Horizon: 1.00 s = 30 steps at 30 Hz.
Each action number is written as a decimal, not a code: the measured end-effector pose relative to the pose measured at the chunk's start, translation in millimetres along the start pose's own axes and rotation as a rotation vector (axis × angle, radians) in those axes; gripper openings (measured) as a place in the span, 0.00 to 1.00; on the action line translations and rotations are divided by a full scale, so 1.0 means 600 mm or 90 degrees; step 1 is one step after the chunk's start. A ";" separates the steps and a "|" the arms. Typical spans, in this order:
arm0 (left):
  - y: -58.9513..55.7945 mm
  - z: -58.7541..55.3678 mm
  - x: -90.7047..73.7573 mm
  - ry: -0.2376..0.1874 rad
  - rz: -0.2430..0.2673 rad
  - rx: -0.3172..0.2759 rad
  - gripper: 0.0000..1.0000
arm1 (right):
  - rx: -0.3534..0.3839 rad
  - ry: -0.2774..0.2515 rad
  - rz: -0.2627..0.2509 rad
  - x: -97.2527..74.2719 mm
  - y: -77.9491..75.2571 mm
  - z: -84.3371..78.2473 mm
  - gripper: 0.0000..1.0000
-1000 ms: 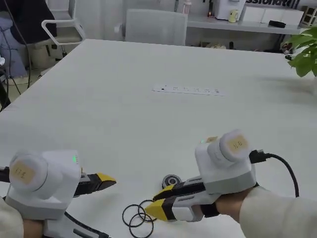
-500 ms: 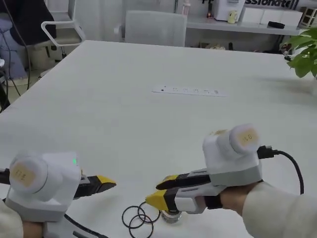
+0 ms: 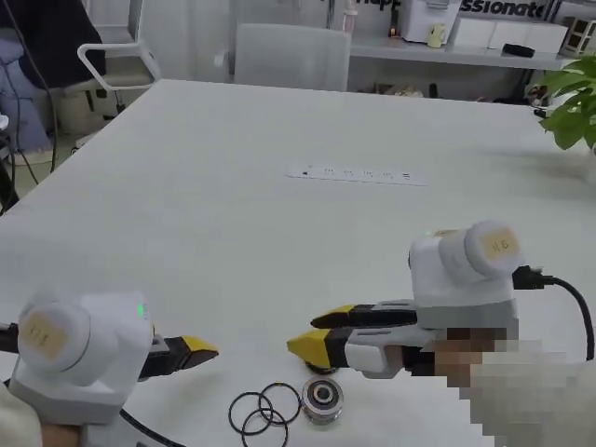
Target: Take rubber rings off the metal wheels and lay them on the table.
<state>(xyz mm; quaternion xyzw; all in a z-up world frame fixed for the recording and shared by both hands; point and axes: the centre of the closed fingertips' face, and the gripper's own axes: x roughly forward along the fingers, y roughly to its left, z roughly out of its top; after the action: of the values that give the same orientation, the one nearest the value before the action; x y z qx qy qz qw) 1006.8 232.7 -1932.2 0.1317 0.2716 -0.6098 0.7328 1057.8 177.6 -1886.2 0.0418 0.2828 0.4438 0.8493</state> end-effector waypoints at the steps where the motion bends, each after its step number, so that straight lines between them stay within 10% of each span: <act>1: 0.000 0.000 0.000 0.000 0.000 0.000 0.93 | 0.004 -0.005 -0.005 -0.003 -0.005 0.002 0.28; 16: 0.004 0.014 -0.003 -0.022 0.006 -0.007 0.93 | 0.025 -0.039 -0.061 -0.025 -0.055 0.015 0.27; 30: -0.004 0.130 -0.025 -0.072 0.003 0.084 0.94 | 0.041 -0.034 -0.095 -0.035 -0.083 0.005 0.26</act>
<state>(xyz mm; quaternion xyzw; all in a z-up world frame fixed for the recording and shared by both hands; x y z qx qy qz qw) 1021.6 203.4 -1859.5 0.1456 0.1883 -0.6312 0.7382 1086.0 131.8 -1890.3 0.0601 0.2763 0.3689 0.8854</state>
